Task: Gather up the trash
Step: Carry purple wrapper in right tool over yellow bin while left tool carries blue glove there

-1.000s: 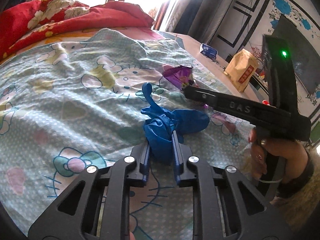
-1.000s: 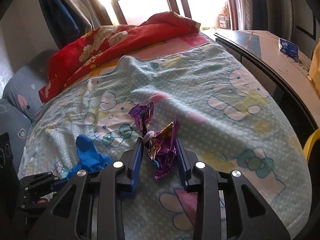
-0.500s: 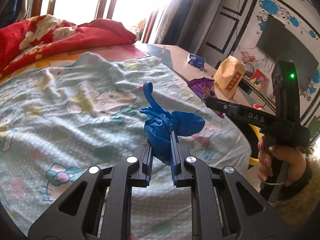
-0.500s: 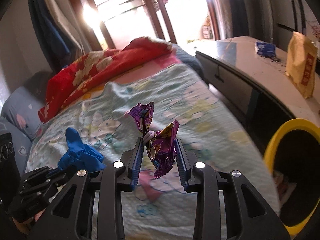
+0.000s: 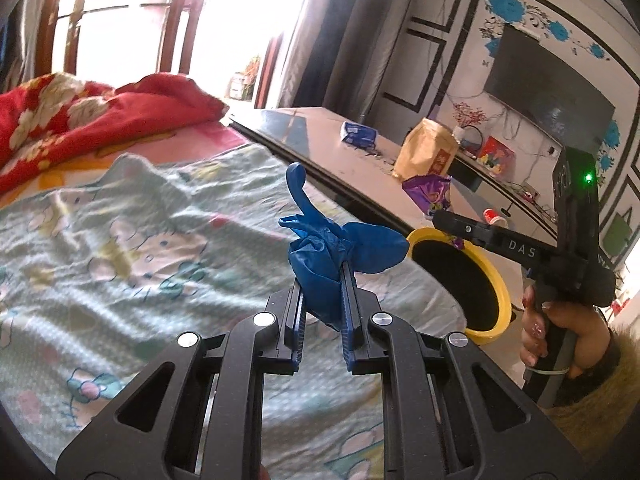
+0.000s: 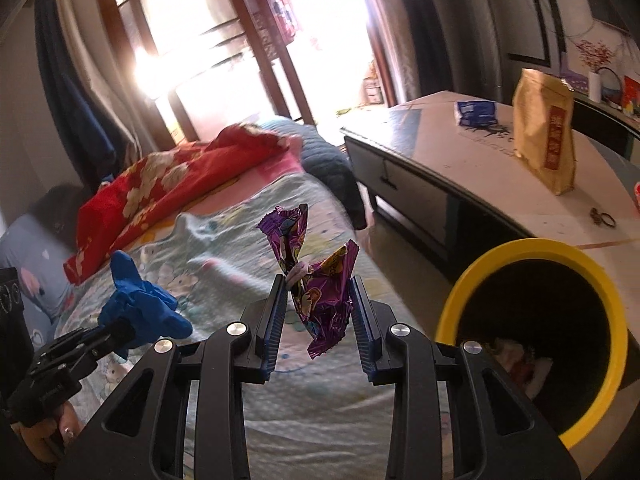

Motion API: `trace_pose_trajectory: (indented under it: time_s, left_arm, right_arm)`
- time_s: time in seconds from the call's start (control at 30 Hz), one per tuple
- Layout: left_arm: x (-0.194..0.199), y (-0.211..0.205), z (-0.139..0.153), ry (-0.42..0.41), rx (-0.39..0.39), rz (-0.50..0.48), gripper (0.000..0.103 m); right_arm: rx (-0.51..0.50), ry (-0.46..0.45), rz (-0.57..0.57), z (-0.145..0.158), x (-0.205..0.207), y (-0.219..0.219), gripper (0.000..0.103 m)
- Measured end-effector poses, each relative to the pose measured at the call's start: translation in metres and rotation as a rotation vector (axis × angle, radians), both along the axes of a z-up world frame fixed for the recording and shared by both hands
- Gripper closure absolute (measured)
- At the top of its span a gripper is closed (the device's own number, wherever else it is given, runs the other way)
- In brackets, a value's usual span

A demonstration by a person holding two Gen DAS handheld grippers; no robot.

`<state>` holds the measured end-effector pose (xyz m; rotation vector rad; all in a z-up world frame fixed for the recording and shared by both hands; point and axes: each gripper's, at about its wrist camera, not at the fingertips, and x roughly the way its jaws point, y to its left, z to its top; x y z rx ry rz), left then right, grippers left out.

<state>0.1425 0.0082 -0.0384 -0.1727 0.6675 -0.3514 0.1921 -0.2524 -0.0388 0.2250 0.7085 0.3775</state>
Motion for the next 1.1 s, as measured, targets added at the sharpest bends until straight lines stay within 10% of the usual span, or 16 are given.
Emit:
trace_pose_trajectory:
  time_s: [1.1]
  left_arm:
    - [0.011,-0.121,0.009,-0.063,0.076,-0.236,0.093]
  right_arm:
    - [0.016,-0.01,-0.253,-0.005,-0.039,-0.12,0.073]
